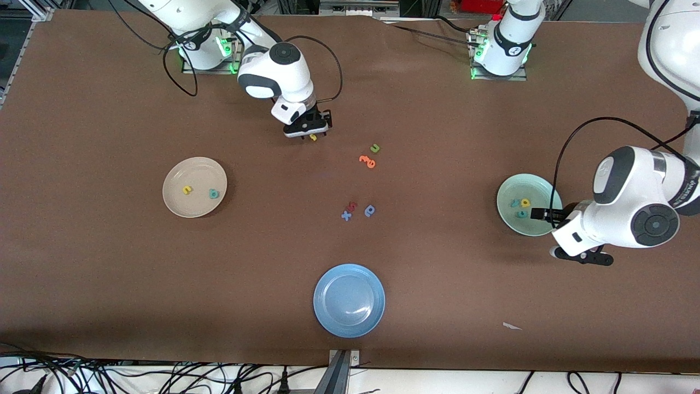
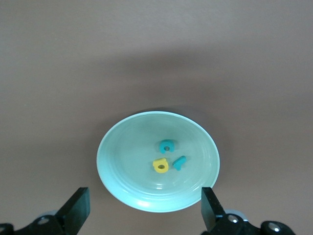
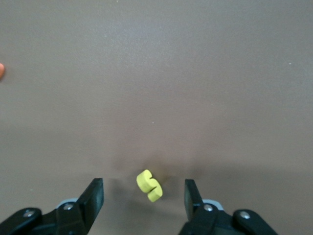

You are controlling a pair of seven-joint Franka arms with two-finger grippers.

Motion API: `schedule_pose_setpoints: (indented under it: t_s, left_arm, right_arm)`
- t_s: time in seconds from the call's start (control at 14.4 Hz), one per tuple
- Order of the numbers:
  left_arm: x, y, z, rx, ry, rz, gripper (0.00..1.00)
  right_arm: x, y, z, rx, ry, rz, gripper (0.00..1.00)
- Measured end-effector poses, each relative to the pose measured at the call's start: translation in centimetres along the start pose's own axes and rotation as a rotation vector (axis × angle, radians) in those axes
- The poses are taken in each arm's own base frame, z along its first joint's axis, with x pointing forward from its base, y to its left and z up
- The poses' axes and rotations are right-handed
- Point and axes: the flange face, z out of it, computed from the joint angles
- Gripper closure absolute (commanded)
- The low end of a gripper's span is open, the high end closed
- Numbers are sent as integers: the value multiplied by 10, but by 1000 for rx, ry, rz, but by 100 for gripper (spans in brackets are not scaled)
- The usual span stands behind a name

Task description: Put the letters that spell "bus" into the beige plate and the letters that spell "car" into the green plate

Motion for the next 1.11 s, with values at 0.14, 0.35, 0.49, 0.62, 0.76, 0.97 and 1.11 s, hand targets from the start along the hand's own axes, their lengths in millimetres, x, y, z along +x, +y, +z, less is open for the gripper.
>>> schedule_pose_setpoints:
  t_s: [0.14, 0.35, 0.49, 0.62, 0.76, 0.97, 1.11]
  left_arm:
    - [-4, -2, -8, -49, 6, -17, 0]
    - [-13, 9, -31, -124, 29, -24, 0]
    - [-28, 21, -58, -101, 59, -16, 0]
    - [-50, 33, -82, -107, 76, -45, 0]
    - [-79, 31, -112, -101, 116, -67, 0]
    - [-134, 20, -171, -50, 215, -111, 0]
    - [-168, 15, -197, -44, 252, -126, 0]
  right_arm:
    - [-3, 2, 7, -10, -3, -16, 45]
    - [-4, 3, 9, -15, -1, -28, 85]
    - [-2, 1, 7, -8, 10, -39, 100]
    - [-1, 0, 5, -3, 16, -40, 100]
    - [0, 1, 6, -4, 17, -39, 100]
    - [27, 27, 2, -28, 43, -22, 100]
    - [58, 62, -7, -45, 71, -34, 100]
